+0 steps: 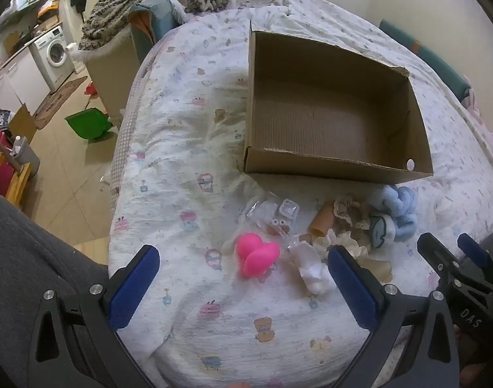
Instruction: Organize soft objects
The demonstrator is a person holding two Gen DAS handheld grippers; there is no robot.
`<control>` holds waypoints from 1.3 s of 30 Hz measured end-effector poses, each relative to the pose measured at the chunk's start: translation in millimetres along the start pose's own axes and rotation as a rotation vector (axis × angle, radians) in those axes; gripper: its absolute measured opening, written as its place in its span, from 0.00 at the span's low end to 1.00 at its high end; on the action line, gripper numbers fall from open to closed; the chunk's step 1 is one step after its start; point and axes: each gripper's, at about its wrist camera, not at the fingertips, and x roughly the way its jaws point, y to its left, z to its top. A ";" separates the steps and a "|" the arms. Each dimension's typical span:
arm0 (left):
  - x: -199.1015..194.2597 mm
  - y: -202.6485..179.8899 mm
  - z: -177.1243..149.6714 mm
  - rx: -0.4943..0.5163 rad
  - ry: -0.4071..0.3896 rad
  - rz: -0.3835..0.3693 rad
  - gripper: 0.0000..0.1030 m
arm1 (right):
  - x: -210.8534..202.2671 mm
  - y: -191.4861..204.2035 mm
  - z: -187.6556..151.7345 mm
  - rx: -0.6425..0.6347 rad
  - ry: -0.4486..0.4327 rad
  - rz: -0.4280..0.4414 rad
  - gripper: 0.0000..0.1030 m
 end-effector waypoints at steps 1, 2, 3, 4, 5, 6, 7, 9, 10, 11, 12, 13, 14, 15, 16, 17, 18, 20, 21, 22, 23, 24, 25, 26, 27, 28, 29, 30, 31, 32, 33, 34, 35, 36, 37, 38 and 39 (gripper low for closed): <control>0.0 -0.2 -0.1 0.001 0.000 0.000 1.00 | 0.0 0.0 0.0 0.001 0.000 0.000 1.00; 0.4 0.2 0.1 0.001 -0.007 0.002 1.00 | 0.0 0.0 0.1 0.001 0.000 0.000 1.00; 0.6 0.3 0.2 0.002 -0.007 0.002 1.00 | -0.1 0.1 0.1 0.001 0.000 0.000 1.00; 0.8 0.6 0.4 0.003 -0.007 0.002 1.00 | -0.2 0.1 0.1 0.001 0.000 0.000 1.00; 0.9 1.2 0.7 0.003 -0.009 0.004 1.00 | -0.1 0.1 0.1 0.001 0.000 0.000 1.00; 1.1 2.0 1.1 0.003 -0.011 0.006 1.00 | -0.1 0.1 0.1 0.001 0.000 0.000 1.00; 1.8 3.1 1.5 0.002 -0.009 0.005 1.00 | -0.1 0.1 0.2 0.001 0.001 0.000 1.00; -1.8 -2.7 -4.3 0.003 0.005 0.012 1.00 | -0.2 0.3 0.1 0.000 0.000 -0.001 1.00; -1.8 -3.4 -5.1 0.004 0.008 0.011 1.00 | -0.1 0.2 0.1 0.001 0.000 0.000 1.00; -1.7 -1.8 -2.8 0.005 0.011 0.010 1.00 | 0.0 0.3 0.1 0.001 0.001 0.001 1.00; -2.3 -2.3 -3.2 0.006 0.011 0.009 1.00 | -0.1 0.4 0.1 0.001 0.001 0.000 1.00; -3.0 -3.0 -3.6 0.008 0.011 0.009 1.00 | 0.0 0.5 0.1 0.000 0.000 -0.001 1.00; -3.7 -3.7 -4.0 0.011 0.010 0.010 1.00 | -0.1 0.4 -0.2 0.000 0.001 -0.001 1.00; -4.2 -4.4 -4.4 0.013 0.010 0.010 1.00 | -0.2 -0.1 -0.3 0.000 0.001 -0.001 1.00; -4.7 -4.9 -4.7 0.015 0.011 0.009 1.00 | -0.1 -0.1 -0.4 0.001 0.001 -0.002 1.00; -2.8 -4.9 -5.1 0.015 0.007 0.006 1.00 | -0.1 -0.1 -0.4 0.001 0.001 -0.002 1.00; 2.2 -3.7 -2.6 0.020 -0.008 0.000 1.00 | -0.3 -0.7 -0.7 0.002 0.002 -0.002 1.00; 2.7 -4.0 -2.3 0.022 -0.006 0.002 1.00 | -0.3 -1.6 -1.1 0.004 0.003 -0.002 1.00; 2.6 -4.1 -2.2 0.022 -0.008 0.001 1.00 | -0.3 -1.7 -1.1 0.003 0.003 -0.002 1.00; 2.6 -4.1 -2.4 0.020 -0.013 -0.002 1.00 | -0.3 -1.7 -1.1 0.003 0.003 -0.002 1.00; 2.7 -4.0 -2.3 0.019 -0.016 -0.003 1.00 | -0.2 -1.7 -1.0 0.003 0.002 -0.001 1.00; 2.5 -4.2 -2.5 0.019 -0.020 -0.006 1.00 | -0.2 -1.8 -1.0 0.004 0.003 -0.001 1.00; 2.5 -4.3 -2.4 0.020 -0.019 -0.005 1.00 | -0.1 -1.6 -1.0 0.004 0.003 -0.002 1.00; 2.8 -4.3 -2.4 0.020 -0.017 -0.004 1.00 | -0.1 -1.6 -1.0 0.003 0.003 -0.002 1.00; 2.6 -4.1 -2.5 0.019 -0.014 -0.006 1.00 | -0.1 -1.8 -1.0 0.003 0.003 -0.001 1.00; 2.7 -4.0 -2.5 0.019 -0.008 -0.008 1.00 | 0.0 -1.7 -0.9 0.003 0.003 -0.001 1.00; 3.2 -4.2 -2.5 0.018 -0.008 -0.008 1.00 | -0.1 -1.6 -0.8 0.003 0.003 -0.002 1.00; 2.8 -4.0 -2.5 0.021 0.000 -0.004 1.00 | -0.2 -1.8 -0.8 0.003 0.003 -0.002 1.00; 2.9 -4.0 -2.5 0.021 0.004 -0.003 1.00 | -0.2 -1.7 -0.6 0.004 0.003 -0.001 1.00; 3.3 -4.1 -2.4 0.022 0.005 -0.003 1.00 | -0.2 -1.6 -0.5 0.004 0.003 -0.001 1.00; 3.1 -4.1 -2.4 0.021 0.010 -0.004 1.00 | -0.2 -1.5 -0.5 0.004 0.003 -0.001 1.00; 3.1 -4.0 -2.5 0.021 0.010 -0.007 1.00 | -0.3 -1.4 -0.4 0.004 0.003 -0.002 1.00; 3.4 -3.9 -2.4 0.021 0.010 -0.006 1.00 | -0.1 -2.4 -0.7 0.007 0.003 -0.001 1.00; 3.2 -3.8 -2.4 0.020 -0.001 -0.008 1.00 | 0.0 -2.9 -0.9 0.009 0.003 -0.001 1.00; 3.3 -3.7 -2.4 0.015 0.006 -0.017 1.00 | 0.5 -3.8 -1.5 0.011 0.003 -0.001 1.00; 3.7 -3.7 -2.4 0.014 0.013 -0.020 1.00 | 0.6 -4.2 -1.8 0.012 0.003 -0.001 1.00; 3.6 -3.5 -2.5 0.012 0.022 -0.021 1.00 | 0.7 -4.4 -1.7 0.012 0.003 0.000 1.00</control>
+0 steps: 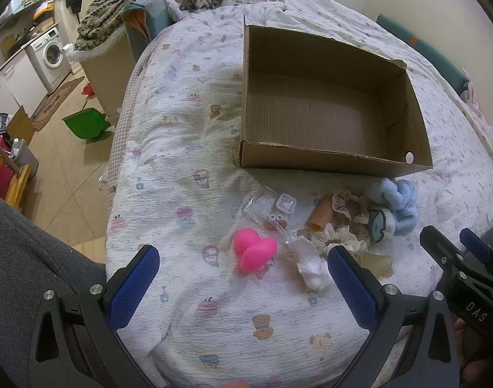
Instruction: Organize soft objects
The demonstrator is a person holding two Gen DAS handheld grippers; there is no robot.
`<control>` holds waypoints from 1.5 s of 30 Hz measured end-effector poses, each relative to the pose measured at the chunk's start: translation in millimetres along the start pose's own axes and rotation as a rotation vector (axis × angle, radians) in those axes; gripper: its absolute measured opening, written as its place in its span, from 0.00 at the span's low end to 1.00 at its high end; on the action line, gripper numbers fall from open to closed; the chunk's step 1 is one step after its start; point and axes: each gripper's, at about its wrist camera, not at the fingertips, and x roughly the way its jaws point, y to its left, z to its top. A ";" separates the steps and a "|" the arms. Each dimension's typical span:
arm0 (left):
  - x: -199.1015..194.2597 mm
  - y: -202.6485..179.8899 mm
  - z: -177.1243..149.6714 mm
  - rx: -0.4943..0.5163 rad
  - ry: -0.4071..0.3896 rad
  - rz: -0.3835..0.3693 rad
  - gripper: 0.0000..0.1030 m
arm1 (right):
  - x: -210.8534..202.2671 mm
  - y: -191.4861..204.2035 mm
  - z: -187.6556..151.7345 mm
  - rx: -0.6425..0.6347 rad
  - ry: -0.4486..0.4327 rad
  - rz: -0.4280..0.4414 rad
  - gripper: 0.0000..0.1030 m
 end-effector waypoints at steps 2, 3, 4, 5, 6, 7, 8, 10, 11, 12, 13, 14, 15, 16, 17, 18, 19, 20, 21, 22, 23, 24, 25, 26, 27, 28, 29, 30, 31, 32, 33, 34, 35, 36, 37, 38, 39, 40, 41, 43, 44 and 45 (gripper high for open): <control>0.3 0.0 -0.1 0.002 -0.003 0.002 1.00 | 0.1 0.0 0.1 -0.001 0.001 0.000 1.00; 0.6 -0.1 -0.2 0.003 -0.003 0.004 1.00 | 0.5 -0.2 -0.3 -0.001 0.002 0.001 1.00; 0.5 0.2 -0.4 -0.001 0.006 0.001 1.00 | 0.5 -0.3 0.0 0.000 0.003 0.001 1.00; 0.5 0.3 -0.5 0.000 0.003 0.002 1.00 | 0.7 -0.7 -0.1 0.000 0.006 0.002 1.00; 0.4 0.2 -0.6 0.002 -0.001 0.005 1.00 | 1.1 -0.7 -0.2 0.001 0.008 0.003 1.00; 0.5 0.2 -0.6 0.005 -0.001 0.009 1.00 | 0.7 -0.2 0.1 0.002 0.009 0.002 1.00; 1.1 0.1 -0.9 0.005 0.000 0.009 1.00 | 0.8 -0.2 -0.2 0.002 0.009 0.003 1.00; 1.6 0.6 -0.6 0.003 0.026 0.004 1.00 | 0.8 -0.6 -0.3 0.006 0.012 0.004 1.00; 2.5 2.0 0.3 -0.001 0.031 0.001 1.00 | 0.9 -0.5 -0.4 0.007 0.012 0.004 1.00; 3.6 4.5 1.6 -0.010 0.038 -0.001 1.00 | 1.0 -1.0 -0.1 0.015 0.014 0.006 1.00; 5.4 9.0 4.2 -0.032 0.044 -0.009 1.00 | 1.7 -2.4 0.2 0.024 0.018 0.009 1.00; 8.4 15.9 8.1 -0.064 0.061 -0.024 1.00 | 2.7 -4.2 0.4 0.036 0.023 0.012 1.00; 11.6 20.0 11.4 -0.081 0.085 -0.025 1.00 | 3.7 -6.0 0.7 0.048 0.028 0.013 1.00; 15.9 24.2 15.0 -0.098 0.104 -0.029 1.00 | 4.9 -7.7 1.0 0.059 0.034 0.016 1.00; 23.0 28.7 20.0 -0.114 0.139 -0.031 1.00 | 6.1 -9.6 1.3 0.071 0.040 0.021 1.00; 29.3 31.3 22.7 -0.133 0.178 -0.042 1.00 | 7.0 -11.3 1.7 0.083 0.045 0.026 1.00; 33.1 33.0 24.0 -0.137 0.199 -0.032 1.00 | 7.9 -13.6 2.4 0.096 0.049 0.031 1.00; 40.0 34.8 25.3 -0.146 0.238 -0.029 1.00 | 8.9 -15.4 2.5 0.108 0.053 0.035 1.00; 45.5 34.8 26.3 -0.138 0.255 -0.016 1.00 | 10.1 -17.1 2.5 0.119 0.059 0.039 1.00; 52.4 32.2 26.3 -0.121 0.293 0.001 1.00 | 11.5 -19.3 2.7 0.131 0.066 0.043 1.00; 60.6 28.9 26.4 -0.110 0.319 0.000 0.98 | 13.1 -20.8 2.9 0.141 0.074 0.047 1.00; 67.9 26.2 25.7 -0.105 0.347 -0.001 0.97 | 14.4 -22.9 3.3 0.151 0.081 0.051 1.00; 74.0 24.1 26.9 -0.111 0.336 -0.037 0.93 | 15.5 -24.9 3.4 0.162 0.086 0.054 1.00; 81.1 21.6 25.8 -0.111 0.354 -0.052 0.89 | 16.5 -26.5 3.5 0.170 0.090 0.057 1.00; 86.6 19.3 24.8 -0.111 0.369 -0.060 0.87 | 17.4 -27.8 3.4 0.178 0.093 0.058 1.00; 92.3 16.6 23.4 -0.110 0.387 -0.065 0.85 | 18.2 -29.5 3.5 0.185 0.096 0.061 1.00; 98.4 13.6 21.8 -0.108 0.403 -0.067 0.81 | 18.9 -30.5 3.4 0.191 0.099 0.062 1.00; 103.1 11.6 20.8 -0.110 0.412 -0.072 0.78 | 20.0 -31.5 3.5 0.195 0.101 0.064 1.00; 107.5 9.6 19.2 -0.111 0.423 -0.071 0.70 | 21.0 -32.1 3.7 0.199 0.105 0.065 1.00; 113.1 7.3 18.0 -0.112 0.429 -0.079 0.61 | 21.8 -32.4 4.0 0.201 0.108 0.066 1.00; 118.4 5.0 16.5 -0.110 0.433 -0.087 0.57 | 22.4 -32.8 4.0 0.204 0.111 0.067 1.00; 117.3 2.8 15.4 -0.103 0.449 -0.081 0.45 | 23.1 -33.9 4.2 0.208 0.113 0.069 1.00; 118.2 1.6 14.0 -0.099 0.451 -0.083 0.35 | 23.5 -35.4 4.2 0.213 0.115 0.072 1.00; 118.6 0.1 12.7 -0.090 0.449 -0.076 0.35 | 24.7 -37.9 4.8 0.222 0.122 0.077 1.00; 119.5 -2.6 10.9 -0.076 0.440 -0.072 0.35 | 26.0 -42.1 6.0 0.239 0.128 0.081 1.00; 118.3 -5.2 9.1 -0.057 0.428 -0.062 0.35 | 27.4 -47.4 6.8 0.265 0.131 0.079 1.00; 116.4 -6.9 7.8 -0.049 0.419 -0.055 0.35 | 30.1 -52.6 7.4 0.290 0.141 0.075 1.00; 114.6 -7.4 6.0 -0.045 0.409 -0.056 0.35 | 35.5 -56.6 8.9 0.305 0.165 0.078 1.00; 112.8 -8.4 4.2 -0.044 0.398 -0.059 0.35 | 41.6 -58.6 10.6 0.309 0.190 0.085 1.00; 100.2 -11.3 0.0 -0.032 0.399 -0.045 0.35 | 54.7 -59.9 15.7 0.306 0.240 0.082 1.00; 95.5 -11.0 -0.4 -0.031 0.397 -0.044 0.35 | 60.1 -60.0 18.2 0.306 0.255 0.083 1.00; 88.5 -9.5 -0.4 -0.030 0.394 -0.040 0.35 | 66.2 -59.4 21.0 0.305 0.272 0.097 1.00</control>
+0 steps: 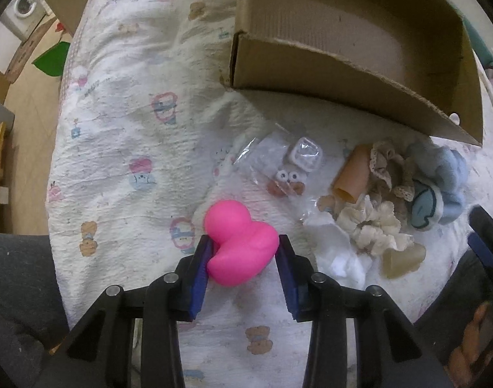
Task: Organize soft objects
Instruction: 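Grasp the pink rubber duck with the left tool while the right tool grasps the blue sock bundle, then carry the pink duck and blue socks into the box and open both tools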
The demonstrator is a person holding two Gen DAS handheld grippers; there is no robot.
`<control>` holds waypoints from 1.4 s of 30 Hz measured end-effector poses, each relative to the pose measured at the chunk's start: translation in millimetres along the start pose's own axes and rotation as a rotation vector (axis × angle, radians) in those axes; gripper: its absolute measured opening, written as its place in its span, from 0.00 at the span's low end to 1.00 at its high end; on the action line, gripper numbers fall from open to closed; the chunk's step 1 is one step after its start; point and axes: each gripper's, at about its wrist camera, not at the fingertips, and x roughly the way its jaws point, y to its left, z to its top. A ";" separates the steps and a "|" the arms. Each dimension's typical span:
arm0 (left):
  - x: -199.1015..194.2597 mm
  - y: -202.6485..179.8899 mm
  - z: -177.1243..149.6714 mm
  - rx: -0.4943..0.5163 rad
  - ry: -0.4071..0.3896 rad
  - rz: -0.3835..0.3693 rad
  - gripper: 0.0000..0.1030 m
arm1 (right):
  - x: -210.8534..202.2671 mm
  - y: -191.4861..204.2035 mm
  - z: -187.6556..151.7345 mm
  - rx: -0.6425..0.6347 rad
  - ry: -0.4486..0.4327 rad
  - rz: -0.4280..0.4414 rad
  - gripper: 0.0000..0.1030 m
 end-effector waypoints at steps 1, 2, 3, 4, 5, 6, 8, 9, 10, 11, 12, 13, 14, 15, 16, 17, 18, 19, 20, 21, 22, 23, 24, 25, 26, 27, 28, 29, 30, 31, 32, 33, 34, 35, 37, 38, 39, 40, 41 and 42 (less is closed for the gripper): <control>-7.5 -1.3 -1.9 -0.001 -0.004 0.011 0.35 | 6.2 2.4 4.4 -0.007 0.025 0.014 1.00; -11.9 -1.8 -4.3 0.000 -0.018 0.024 0.35 | 12.2 4.6 8.1 -0.013 0.047 0.025 1.00; -20.2 1.4 -4.8 0.001 -0.021 0.040 0.35 | 18.1 6.1 11.3 -0.018 0.066 0.039 1.00; -25.4 1.6 -6.6 0.000 -0.034 0.057 0.35 | 24.3 9.1 14.4 -0.025 0.087 0.054 1.00; -28.6 2.6 -7.4 0.000 -0.040 0.069 0.35 | 29.2 11.6 16.3 -0.029 0.101 0.063 1.00; -31.8 4.8 -8.3 -0.001 -0.044 0.081 0.35 | 34.4 13.1 17.8 -0.031 0.114 0.070 1.00; -36.6 9.0 -10.5 -0.014 -0.046 0.085 0.35 | 43.9 15.0 21.5 -0.018 0.143 0.089 0.83; -39.2 9.8 -12.1 -0.020 -0.047 0.081 0.35 | 48.9 14.9 23.7 -0.006 0.158 0.107 0.77; -43.0 10.5 -14.1 -0.023 -0.048 0.079 0.35 | 51.9 14.8 23.6 0.000 0.164 0.111 0.68; -45.3 10.8 -15.4 -0.021 -0.052 0.078 0.35 | 54.2 14.2 24.0 0.007 0.166 0.110 0.52; -48.0 11.1 -17.3 -0.017 -0.060 0.074 0.35 | 54.7 14.8 23.0 0.014 0.171 0.116 0.44; -51.7 10.7 -18.4 -0.015 -0.067 0.076 0.35 | 54.7 14.1 22.6 0.018 0.173 0.121 0.40; -54.0 9.8 -19.3 -0.015 -0.081 0.071 0.35 | 52.8 14.1 22.9 0.015 0.167 0.121 0.34; -59.4 9.1 -20.7 -0.014 -0.092 0.070 0.35 | 49.6 14.6 22.3 0.003 0.159 0.119 0.31; -57.7 19.1 -15.7 -0.016 -0.098 0.062 0.35 | 45.5 14.9 22.5 -0.013 0.147 0.113 0.29; -61.0 19.5 -16.9 -0.021 -0.107 0.048 0.35 | 41.6 15.9 22.3 -0.022 0.137 0.111 0.27; -65.5 19.0 -17.9 -0.020 -0.114 0.043 0.35 | 36.2 16.1 22.6 -0.029 0.124 0.110 0.26; -67.1 16.3 -18.4 -0.018 -0.120 0.042 0.35 | 31.5 16.0 23.1 -0.036 0.113 0.109 0.26; -71.6 14.6 -19.9 -0.015 -0.134 0.039 0.35 | 26.2 15.7 23.7 -0.039 0.106 0.108 0.26; -74.7 12.2 -20.3 -0.013 -0.143 0.036 0.35 | 20.6 13.6 24.4 -0.038 0.103 0.110 0.26; -81.4 10.5 -20.3 -0.013 -0.149 0.032 0.35 | 14.6 12.2 24.6 -0.032 0.102 0.117 0.26; -88.6 8.8 -19.2 -0.014 -0.156 0.023 0.35 | 9.2 11.6 24.6 -0.030 0.100 0.128 0.26; -97.1 6.1 -17.3 -0.003 -0.171 0.020 0.35 | 3.7 12.2 23.3 -0.034 0.096 0.137 0.26; -91.1 3.2 -7.8 0.006 -0.188 0.012 0.35 | -3.0 12.4 23.2 -0.038 0.092 0.148 0.26; -99.1 -0.6 -5.5 0.027 -0.212 0.014 0.35 | -9.0 12.4 23.9 -0.039 0.091 0.170 0.26; -103.1 -4.2 -2.8 0.043 -0.224 0.011 0.35 | -13.9 11.2 24.8 -0.041 0.094 0.193 0.26; -105.5 -6.7 4.0 0.059 -0.228 0.008 0.35 | -17.8 12.5 26.6 -0.043 0.096 0.214 0.26; -108.5 -8.2 8.9 0.063 -0.230 0.007 0.34 | -20.7 15.4 28.5 -0.045 0.093 0.228 0.26; -108.6 -8.2 18.0 0.061 -0.231 0.002 0.35 | -23.0 17.9 31.3 -0.046 0.087 0.241 0.26; -112.2 -10.4 24.9 0.065 -0.232 -0.005 0.35 | -28.3 16.8 35.8 -0.049 0.078 0.259 0.26; -114.8 -13.2 29.1 0.069 -0.236 -0.008 0.35 | -31.7 16.6 39.3 -0.054 0.068 0.270 0.26; -113.1 -13.8 33.9 0.071 -0.241 -0.012 0.35 | -33.5 19.5 44.8 -0.061 0.057 0.275 0.26; -115.2 -17.5 40.0 0.076 -0.248 -0.016 0.35 | -35.3 23.1 49.1 -0.068 0.045 0.277 0.26; -116.7 -21.3 46.3 0.080 -0.253 -0.019 0.35 | -36.7 25.8 54.2 -0.074 0.035 0.280 0.26; -120.3 -26.2 57.3 0.088 -0.264 -0.019 0.35 | -37.6 37.0 63.5 -0.096 0.006 0.285 0.26; -121.9 -30.0 62.3 0.093 -0.271 -0.020 0.35 | -37.4 39.9 68.0 -0.107 -0.006 0.280 0.26; -122.3 -34.1 67.3 0.098 -0.275 -0.020 0.35 | -35.2 42.2 73.9 -0.114 -0.014 0.275 0.26; -122.2 -36.6 70.3 0.100 -0.275 -0.018 0.35 | -34.4 44.4 78.2 -0.116 -0.020 0.276 0.26; -121.2 -39.5 75.1 0.101 -0.276 -0.017 0.35 | -32.0 45.4 81.9 -0.118 -0.025 0.276 0.26; -119.2 -41.9 79.2 0.103 -0.274 -0.015 0.35 | -29.8 44.5 86.0 -0.121 -0.031 0.274 0.26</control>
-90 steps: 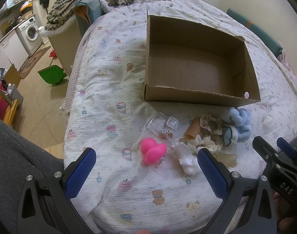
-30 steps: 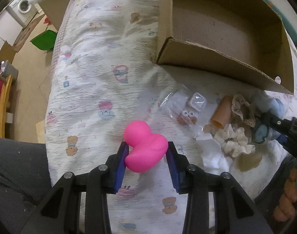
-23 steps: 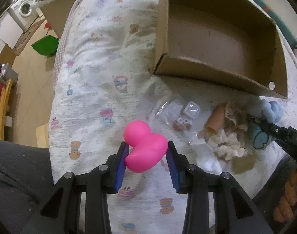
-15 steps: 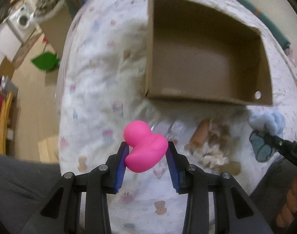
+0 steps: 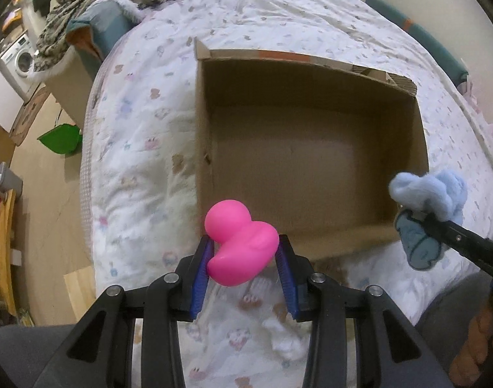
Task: Organize soft objects
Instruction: 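Carry the pink duck and blue socks into the box and open both tools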
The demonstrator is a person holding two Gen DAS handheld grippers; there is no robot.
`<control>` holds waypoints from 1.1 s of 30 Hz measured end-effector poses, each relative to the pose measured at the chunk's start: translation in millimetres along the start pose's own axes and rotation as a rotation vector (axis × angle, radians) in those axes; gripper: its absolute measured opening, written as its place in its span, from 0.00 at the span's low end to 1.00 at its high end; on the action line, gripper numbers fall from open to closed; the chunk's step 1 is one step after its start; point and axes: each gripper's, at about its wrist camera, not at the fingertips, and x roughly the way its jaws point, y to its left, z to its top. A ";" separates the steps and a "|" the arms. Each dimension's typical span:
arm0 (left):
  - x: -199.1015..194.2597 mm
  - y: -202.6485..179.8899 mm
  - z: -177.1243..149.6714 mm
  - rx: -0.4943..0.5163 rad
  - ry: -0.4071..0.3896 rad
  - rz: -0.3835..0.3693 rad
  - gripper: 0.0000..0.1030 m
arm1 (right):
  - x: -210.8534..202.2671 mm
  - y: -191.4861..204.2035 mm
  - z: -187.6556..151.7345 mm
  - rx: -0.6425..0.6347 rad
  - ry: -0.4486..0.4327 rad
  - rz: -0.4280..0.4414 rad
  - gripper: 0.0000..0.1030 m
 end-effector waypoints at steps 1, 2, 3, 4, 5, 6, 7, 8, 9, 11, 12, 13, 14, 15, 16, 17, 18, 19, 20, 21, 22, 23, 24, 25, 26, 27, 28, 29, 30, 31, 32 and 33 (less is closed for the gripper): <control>3.0 -2.6 3.6 0.004 0.001 0.003 0.35 | 3.0 -0.9 3.9 -0.006 -0.007 -0.003 0.26; 6.7 -5.0 6.6 0.012 -0.001 0.009 0.35 | 6.1 -1.8 5.7 -0.012 -0.011 -0.009 0.26; 10.4 -7.5 9.2 0.020 -0.005 0.019 0.35 | 10.6 -2.5 9.0 -0.021 -0.012 -0.021 0.26; 16.3 -10.4 12.3 0.029 -0.008 0.031 0.35 | 15.5 -3.3 12.3 -0.029 -0.015 -0.033 0.26; 22.7 -11.9 14.5 0.034 -0.004 0.035 0.35 | 21.4 -2.9 16.0 -0.035 -0.018 -0.036 0.26; 27.1 -13.1 16.3 0.036 -0.002 0.035 0.35 | 26.7 -3.7 18.8 -0.044 -0.021 -0.040 0.26; 31.4 -14.7 17.8 0.039 -0.001 0.040 0.35 | 31.7 -2.7 20.3 -0.053 -0.023 -0.048 0.26; 36.8 -16.4 19.7 0.040 -0.002 0.050 0.35 | 35.4 -3.9 20.8 -0.059 -0.024 -0.055 0.26; 40.3 -17.6 21.0 0.040 -0.004 0.051 0.35 | 39.8 -5.4 20.8 -0.060 -0.023 -0.057 0.26; 45.1 -19.3 22.5 0.040 -0.014 0.055 0.35 | 48.7 -7.7 20.1 -0.063 -0.016 -0.060 0.26; 48.5 -20.4 22.9 0.045 -0.024 0.065 0.35 | 52.8 -8.9 18.8 -0.062 -0.010 -0.063 0.26; 51.2 -21.0 23.3 0.048 -0.024 0.072 0.35 | 56.9 -9.4 18.0 -0.059 -0.001 -0.060 0.26; 56.2 -21.3 23.8 0.046 -0.019 0.073 0.35 | 58.3 -10.5 15.4 -0.064 0.004 -0.058 0.26; 61.1 -21.2 24.3 0.043 -0.010 0.070 0.35 | 60.9 -8.7 14.8 -0.076 0.006 -0.062 0.26; 64.9 -20.5 24.4 0.037 -0.002 0.068 0.35 | 63.4 -7.0 13.9 -0.094 0.008 -0.069 0.26; 68.5 -19.8 24.5 0.033 0.003 0.066 0.35 | 65.5 -5.8 13.3 -0.109 0.010 -0.079 0.26; 70.5 -19.8 24.6 0.033 0.005 0.066 0.35 | 67.3 -4.9 13.4 -0.119 0.011 -0.085 0.26; 72.8 -20.2 24.8 0.037 0.005 0.069 0.35 | 68.9 -4.4 13.9 -0.123 0.011 -0.090 0.26; 75.0 -20.7 24.7 0.045 0.002 0.078 0.35 | 70.3 -4.9 14.0 -0.123 0.014 -0.092 0.26; 76.1 -21.2 24.6 0.051 -0.002 0.089 0.35 | 71.9 -5.4 14.5 -0.122 0.019 -0.096 0.26; 77.4 -21.3 24.2 0.055 -0.007 0.097 0.35 | 72.9 -6.3 14.0 -0.123 0.020 -0.100 0.26; 78.9 -21.1 23.8 0.058 -0.010 0.099 0.35 | 73.3 -6.3 14.1 -0.125 0.019 -0.105 0.27; 80.0 -21.1 23.2 0.060 -0.010 0.095 0.35 | 73.1 -6.1 13.3 -0.127 0.018 -0.106 0.27; 81.6 -20.3 22.9 0.060 -0.008 0.093 0.35 | 72.4 -6.4 12.8 -0.128 0.017 -0.106 0.27; 83.5 -19.4 22.3 0.060 -0.005 0.096 0.35 | 72.6 -5.6 13.0 -0.127 0.016 -0.107 0.27; 85.1 -19.1 21.9 0.061 -0.003 0.101 0.35 | 73.0 -5.5 12.7 -0.128 0.017 -0.110 0.27; 86.5 -19.1 21.6 0.064 -0.003 0.105 0.35 | 73.4 -5.7 12.2 -0.130 0.021 -0.113 0.27; 87.4 -19.7 21.4 0.068 -0.006 0.110 0.35 | 75.6 -3.2 13.4 -0.131 0.022 -0.115 0.27; 88.3 -20.5 21.4 0.069 -0.005 0.113 0.35 | 75.6 -3.3 13.2 -0.131 0.022 -0.116 0.27; 89.2 -21.2 21.4 0.068 -0.004 0.107 0.35 | 77.6 -0.5 14.7 -0.131 0.023 -0.117 0.27; 90.8 -21.8 21.4 0.066 0.001 0.098 0.35 | 77.5 -0.2 14.9 -0.129 0.023 -0.116 0.28; 90.4 -23.7 19.7 0.066 0.002 0.100 0.35 | 77.5 -0.2 15.3 -0.125 0.022 -0.115 0.28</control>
